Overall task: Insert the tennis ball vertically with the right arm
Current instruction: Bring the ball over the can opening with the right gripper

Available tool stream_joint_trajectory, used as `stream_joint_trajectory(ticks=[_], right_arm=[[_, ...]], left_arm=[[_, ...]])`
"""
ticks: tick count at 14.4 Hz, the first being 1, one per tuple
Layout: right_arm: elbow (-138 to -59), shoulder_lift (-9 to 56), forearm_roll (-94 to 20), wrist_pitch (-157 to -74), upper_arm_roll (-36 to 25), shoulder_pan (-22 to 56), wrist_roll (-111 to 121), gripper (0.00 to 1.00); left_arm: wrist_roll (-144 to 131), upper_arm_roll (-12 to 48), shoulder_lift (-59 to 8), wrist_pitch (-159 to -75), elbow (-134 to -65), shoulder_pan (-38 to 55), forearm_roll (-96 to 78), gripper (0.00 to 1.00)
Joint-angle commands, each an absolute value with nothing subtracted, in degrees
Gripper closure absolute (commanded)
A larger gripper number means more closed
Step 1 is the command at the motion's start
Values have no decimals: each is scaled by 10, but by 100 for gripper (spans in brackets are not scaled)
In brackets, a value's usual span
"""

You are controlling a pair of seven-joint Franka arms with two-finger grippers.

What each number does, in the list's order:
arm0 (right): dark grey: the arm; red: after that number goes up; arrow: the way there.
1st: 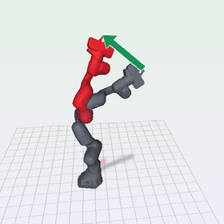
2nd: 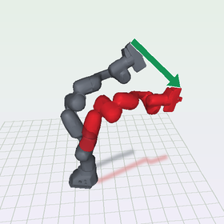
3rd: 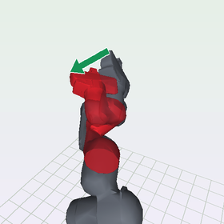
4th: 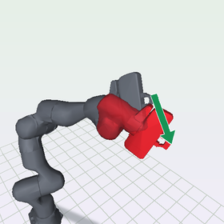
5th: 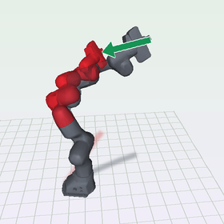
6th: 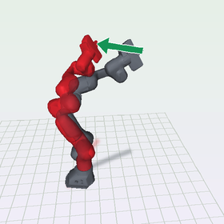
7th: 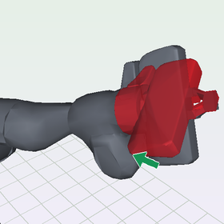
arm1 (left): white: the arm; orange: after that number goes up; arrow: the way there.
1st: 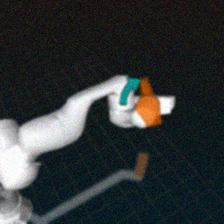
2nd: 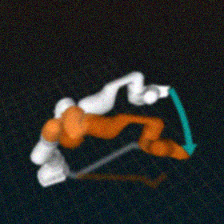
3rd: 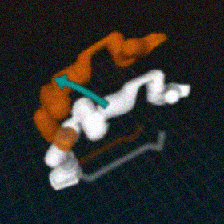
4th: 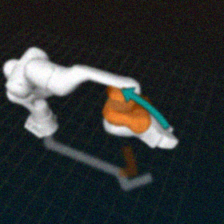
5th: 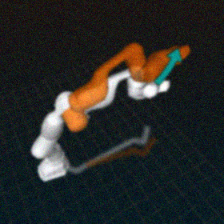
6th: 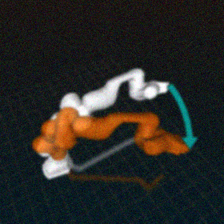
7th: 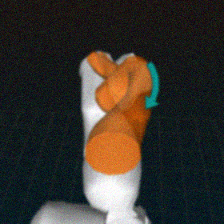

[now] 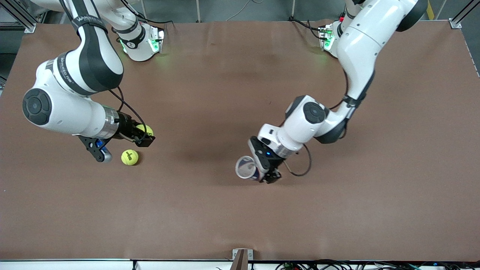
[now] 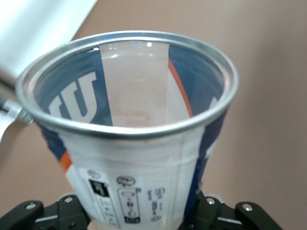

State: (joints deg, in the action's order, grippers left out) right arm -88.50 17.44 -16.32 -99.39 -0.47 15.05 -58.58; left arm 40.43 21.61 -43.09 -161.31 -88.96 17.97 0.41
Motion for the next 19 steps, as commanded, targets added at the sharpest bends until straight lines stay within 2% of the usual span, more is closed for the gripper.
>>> stream_joint_trajectory(ticks=[1, 4, 7, 11, 16, 19], right_arm=[[-856, 182, -179, -999, -9, 175, -652, 100], [-826, 195, -181, -999, -9, 196, -708, 100], [-804, 211, -186, -1000, -9, 219, -754, 100], [-790, 234, -187, -1048, -8, 251, -820, 100], [-739, 290, -185, -1071, -10, 291, -889, 100], [-738, 294, -183, -1069, -10, 295, -889, 100]], left_arm=[[401, 221, -457, -1717, -888, 220, -60, 27], [400, 248, -484, -1813, -887, 252, -132, 27], [400, 250, -509, -1905, -889, 286, -180, 27], [374, 251, -539, -2019, -889, 322, -206, 27], [343, 250, -549, -2036, -889, 335, -207, 27], [343, 250, -554, -2036, -889, 332, -205, 26]])
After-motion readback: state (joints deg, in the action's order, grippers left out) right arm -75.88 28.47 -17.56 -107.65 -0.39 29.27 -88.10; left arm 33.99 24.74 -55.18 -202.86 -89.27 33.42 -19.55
